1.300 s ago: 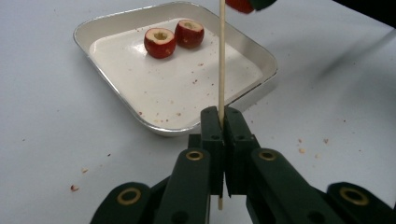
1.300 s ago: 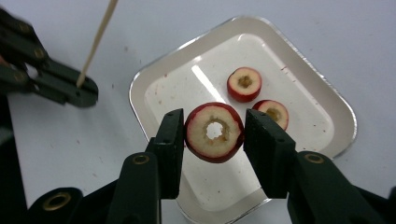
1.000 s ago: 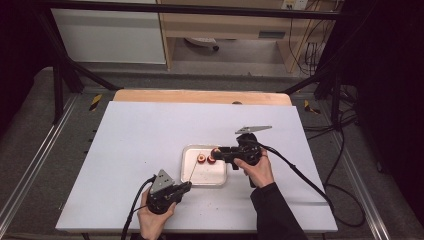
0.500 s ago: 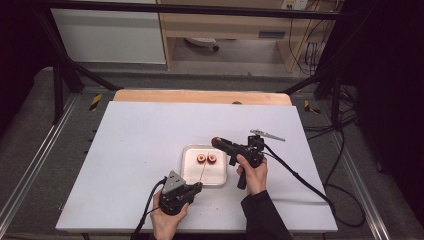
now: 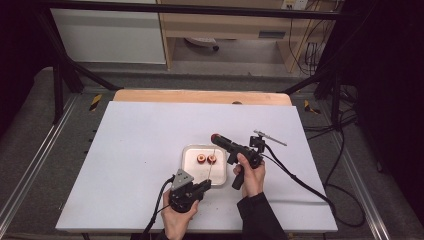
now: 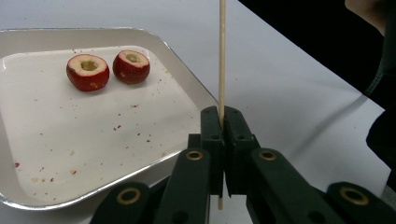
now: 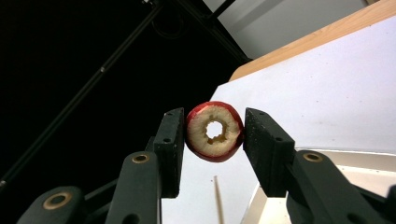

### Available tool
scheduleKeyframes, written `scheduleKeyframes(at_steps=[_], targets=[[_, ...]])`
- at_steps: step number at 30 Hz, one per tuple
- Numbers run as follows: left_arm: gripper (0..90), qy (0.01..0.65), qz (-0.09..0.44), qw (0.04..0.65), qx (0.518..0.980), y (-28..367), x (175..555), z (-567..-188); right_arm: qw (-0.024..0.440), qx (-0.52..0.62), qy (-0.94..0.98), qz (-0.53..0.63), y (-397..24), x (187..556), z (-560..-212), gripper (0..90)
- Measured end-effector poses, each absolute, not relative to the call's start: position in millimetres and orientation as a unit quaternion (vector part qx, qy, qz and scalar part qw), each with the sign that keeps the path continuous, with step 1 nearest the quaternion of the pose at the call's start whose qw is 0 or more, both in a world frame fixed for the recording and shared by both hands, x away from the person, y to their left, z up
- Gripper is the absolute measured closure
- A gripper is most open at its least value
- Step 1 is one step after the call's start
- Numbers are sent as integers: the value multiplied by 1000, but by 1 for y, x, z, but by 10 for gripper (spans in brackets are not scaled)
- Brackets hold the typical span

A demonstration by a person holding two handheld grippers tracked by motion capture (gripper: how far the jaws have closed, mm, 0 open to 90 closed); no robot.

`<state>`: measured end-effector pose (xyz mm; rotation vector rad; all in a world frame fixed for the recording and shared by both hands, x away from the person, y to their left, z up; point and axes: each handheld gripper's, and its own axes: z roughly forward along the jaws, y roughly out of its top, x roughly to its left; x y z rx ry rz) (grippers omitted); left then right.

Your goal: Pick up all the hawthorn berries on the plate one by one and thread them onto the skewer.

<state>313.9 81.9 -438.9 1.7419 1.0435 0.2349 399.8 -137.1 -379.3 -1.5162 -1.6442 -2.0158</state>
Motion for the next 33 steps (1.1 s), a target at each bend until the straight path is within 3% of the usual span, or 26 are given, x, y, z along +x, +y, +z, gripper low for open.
scheduleKeyframes(at_steps=[33], targets=[[881,431,125,550,705,77,315,-440,99,-499,-524,-683,-136,395,-377,594]])
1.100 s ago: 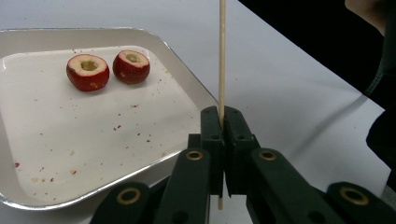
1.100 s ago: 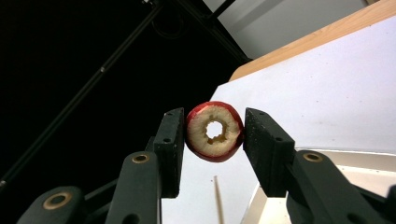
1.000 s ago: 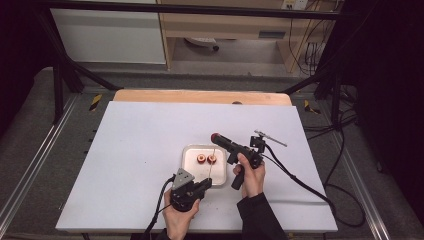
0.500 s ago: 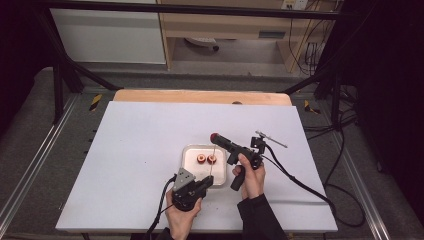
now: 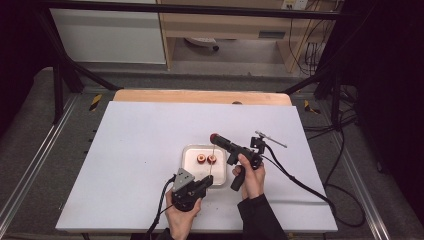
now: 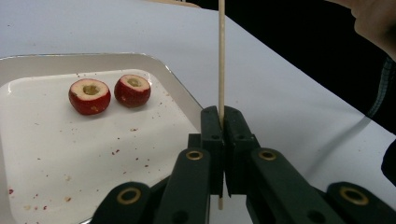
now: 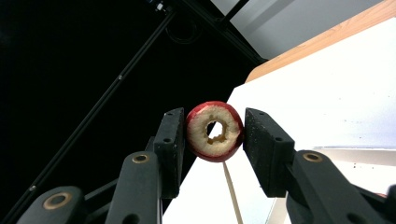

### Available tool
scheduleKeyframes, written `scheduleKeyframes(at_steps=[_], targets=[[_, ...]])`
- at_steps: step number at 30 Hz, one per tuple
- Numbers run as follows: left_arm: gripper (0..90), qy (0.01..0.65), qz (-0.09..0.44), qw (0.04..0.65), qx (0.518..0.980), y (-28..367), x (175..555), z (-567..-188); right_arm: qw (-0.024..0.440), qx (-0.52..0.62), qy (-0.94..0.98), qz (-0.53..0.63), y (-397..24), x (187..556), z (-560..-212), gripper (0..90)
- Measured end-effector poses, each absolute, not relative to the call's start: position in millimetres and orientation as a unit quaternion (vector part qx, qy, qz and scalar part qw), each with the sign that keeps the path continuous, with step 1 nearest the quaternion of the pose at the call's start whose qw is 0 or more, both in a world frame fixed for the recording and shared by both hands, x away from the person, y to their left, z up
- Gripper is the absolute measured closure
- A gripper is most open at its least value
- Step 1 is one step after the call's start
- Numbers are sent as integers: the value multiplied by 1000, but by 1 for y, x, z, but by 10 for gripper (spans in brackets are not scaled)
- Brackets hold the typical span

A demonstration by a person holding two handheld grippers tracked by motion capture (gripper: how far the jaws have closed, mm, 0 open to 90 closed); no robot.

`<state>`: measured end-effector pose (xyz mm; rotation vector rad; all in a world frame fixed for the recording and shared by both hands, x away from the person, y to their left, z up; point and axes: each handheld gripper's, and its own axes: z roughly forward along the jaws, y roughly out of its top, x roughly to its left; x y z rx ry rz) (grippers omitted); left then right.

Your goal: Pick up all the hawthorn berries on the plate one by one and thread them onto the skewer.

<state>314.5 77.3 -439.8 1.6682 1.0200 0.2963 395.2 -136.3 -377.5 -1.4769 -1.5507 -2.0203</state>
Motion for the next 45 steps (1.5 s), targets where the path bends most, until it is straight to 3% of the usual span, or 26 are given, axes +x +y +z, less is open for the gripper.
scheduleKeyframes(at_steps=[14,30,36,42,43,45], targets=[[880,453,102,580,669,80,315,-436,98,-494,-539,-675,-127,389,-390,595],[882,453,120,573,673,93,330,-425,112,-483,-598,-630,-115,375,-410,596],[884,445,118,565,685,94,332,-427,95,-474,-616,-622,-116,375,-410,588],[884,441,127,546,701,105,331,-431,35,-463,-635,-618,-124,379,-400,368],[884,441,127,546,701,105,331,-431,35,-463,-635,-618,-124,379,-400,368],[884,438,132,541,706,111,329,-432,21,-459,-653,-602,-128,383,-397,242]])
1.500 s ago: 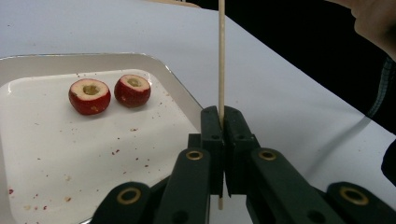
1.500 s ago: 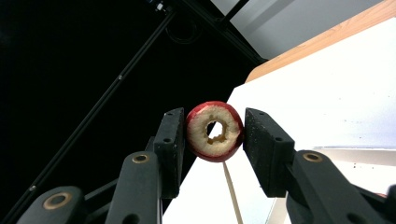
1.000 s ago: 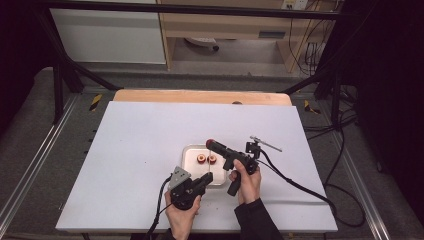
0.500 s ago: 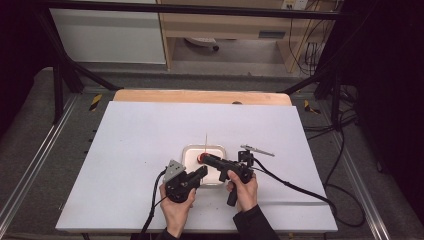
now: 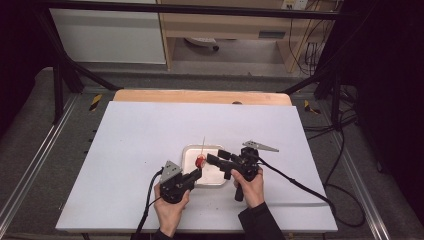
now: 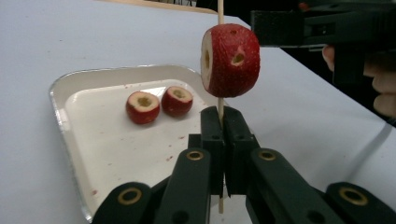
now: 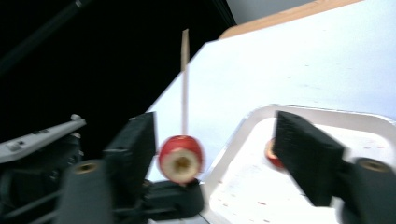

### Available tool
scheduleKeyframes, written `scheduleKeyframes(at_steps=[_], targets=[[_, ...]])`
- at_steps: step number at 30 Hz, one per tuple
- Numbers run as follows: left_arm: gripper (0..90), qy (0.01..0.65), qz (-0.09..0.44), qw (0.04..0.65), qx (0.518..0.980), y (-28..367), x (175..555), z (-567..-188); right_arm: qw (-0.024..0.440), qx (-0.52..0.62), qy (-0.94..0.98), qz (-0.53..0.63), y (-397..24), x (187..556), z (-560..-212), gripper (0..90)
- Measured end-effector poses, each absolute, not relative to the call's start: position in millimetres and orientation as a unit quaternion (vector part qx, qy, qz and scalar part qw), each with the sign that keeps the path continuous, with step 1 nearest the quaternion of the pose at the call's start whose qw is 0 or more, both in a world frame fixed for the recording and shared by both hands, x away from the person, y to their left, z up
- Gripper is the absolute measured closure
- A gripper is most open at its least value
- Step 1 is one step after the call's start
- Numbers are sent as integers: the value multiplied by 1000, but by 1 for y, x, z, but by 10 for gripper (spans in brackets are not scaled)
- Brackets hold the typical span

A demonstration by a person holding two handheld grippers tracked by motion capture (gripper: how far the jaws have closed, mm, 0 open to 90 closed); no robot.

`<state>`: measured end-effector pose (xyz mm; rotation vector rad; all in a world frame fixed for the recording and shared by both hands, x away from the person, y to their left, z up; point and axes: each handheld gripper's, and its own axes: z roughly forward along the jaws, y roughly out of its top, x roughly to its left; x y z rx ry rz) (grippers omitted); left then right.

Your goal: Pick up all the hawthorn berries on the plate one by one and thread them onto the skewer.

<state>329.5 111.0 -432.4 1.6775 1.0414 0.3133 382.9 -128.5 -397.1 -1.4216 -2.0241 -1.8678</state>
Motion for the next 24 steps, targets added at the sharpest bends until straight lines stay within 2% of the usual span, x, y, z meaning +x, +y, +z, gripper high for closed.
scheduleKeyframes(at_steps=[1,2,4,9,17,24], targets=[[884,438,136,537,709,114,329,-433,21,-459,-653,-602,-128,383,-397,242],[884,437,139,532,712,116,328,-433,16,-448,-671,-590,-131,387,-397,163],[884,435,141,525,718,121,326,-434,10,-442,-688,-576,-134,390,-397,116],[883,425,148,511,733,131,321,-433,-6,-422,-731,-536,-139,396,-398,56],[883,416,156,489,750,148,317,-434,-28,-396,-778,-487,-145,400,-395,27],[883,416,158,473,760,156,315,-438,-46,-381,-818,-428,-143,408,-390,53]])
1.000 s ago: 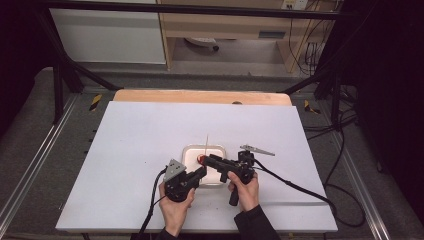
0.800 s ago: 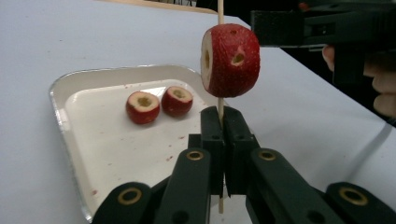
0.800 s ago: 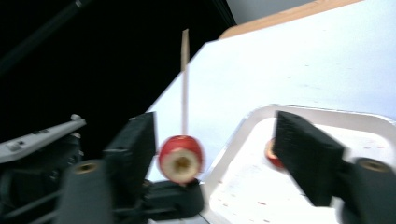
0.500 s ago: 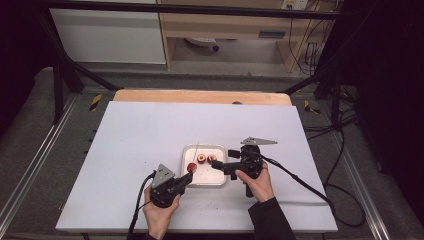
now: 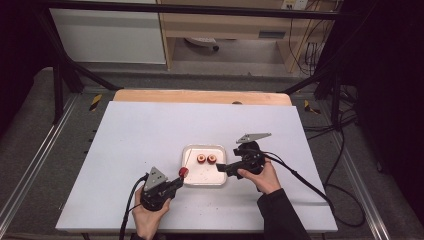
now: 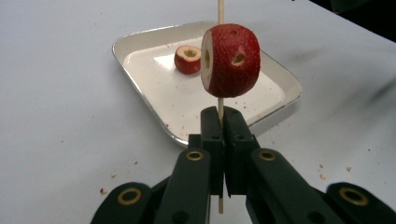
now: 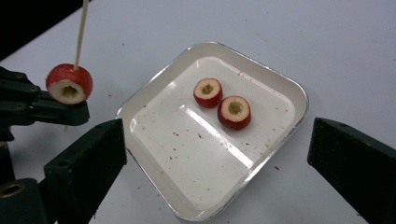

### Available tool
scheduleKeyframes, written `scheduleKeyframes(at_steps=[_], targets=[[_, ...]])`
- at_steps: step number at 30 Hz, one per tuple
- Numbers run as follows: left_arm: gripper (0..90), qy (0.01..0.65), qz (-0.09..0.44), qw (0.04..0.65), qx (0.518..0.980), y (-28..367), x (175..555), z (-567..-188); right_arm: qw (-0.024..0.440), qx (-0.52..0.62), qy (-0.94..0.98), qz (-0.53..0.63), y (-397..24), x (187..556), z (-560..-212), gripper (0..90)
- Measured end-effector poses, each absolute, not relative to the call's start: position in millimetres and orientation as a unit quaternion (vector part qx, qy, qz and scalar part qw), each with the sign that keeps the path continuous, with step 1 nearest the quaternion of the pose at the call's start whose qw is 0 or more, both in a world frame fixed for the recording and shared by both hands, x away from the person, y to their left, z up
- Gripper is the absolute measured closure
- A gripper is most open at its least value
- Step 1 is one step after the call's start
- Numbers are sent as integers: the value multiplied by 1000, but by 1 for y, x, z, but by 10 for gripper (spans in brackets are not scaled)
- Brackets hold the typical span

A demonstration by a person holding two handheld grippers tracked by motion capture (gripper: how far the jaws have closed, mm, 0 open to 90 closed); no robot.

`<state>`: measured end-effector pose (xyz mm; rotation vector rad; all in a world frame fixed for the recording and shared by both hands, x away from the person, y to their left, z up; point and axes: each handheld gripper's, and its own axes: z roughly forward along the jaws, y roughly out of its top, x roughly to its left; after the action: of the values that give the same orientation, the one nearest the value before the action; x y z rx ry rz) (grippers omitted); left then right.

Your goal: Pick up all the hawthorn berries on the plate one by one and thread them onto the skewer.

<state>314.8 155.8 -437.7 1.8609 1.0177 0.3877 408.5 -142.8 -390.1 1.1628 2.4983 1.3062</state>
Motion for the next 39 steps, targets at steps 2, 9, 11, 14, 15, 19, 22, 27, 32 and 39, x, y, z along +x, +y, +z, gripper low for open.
scheduleKeyframes(at_steps=[2,9,11,14,15,19,22,27,32,39], targets=[[883,416,156,471,762,158,315,-439,56,377,830,408,-140,412,-389,62],[882,419,157,467,763,163,314,-441,60,383,853,349,-127,426,-387,94],[882,421,160,466,762,165,315,-441,60,385,857,336,-122,430,-388,96],[882,423,160,466,760,167,315,-442,57,392,861,320,-114,435,-389,107],[882,424,157,467,760,167,315,-442,53,394,862,315,-111,436,-390,114],[882,426,158,466,759,169,315,-443,42,408,859,307,-102,444,-392,139],[882,427,159,464,760,171,314,-445,30,416,856,305,-96,450,-394,161],[882,428,160,461,761,172,315,-446,16,430,850,303,-90,459,-399,186],[882,427,162,459,762,172,315,-446,11,435,851,295,-86,464,-403,217],[882,427,162,459,762,172,315,-446,5,449,845,290,-83,470,-408,266]])
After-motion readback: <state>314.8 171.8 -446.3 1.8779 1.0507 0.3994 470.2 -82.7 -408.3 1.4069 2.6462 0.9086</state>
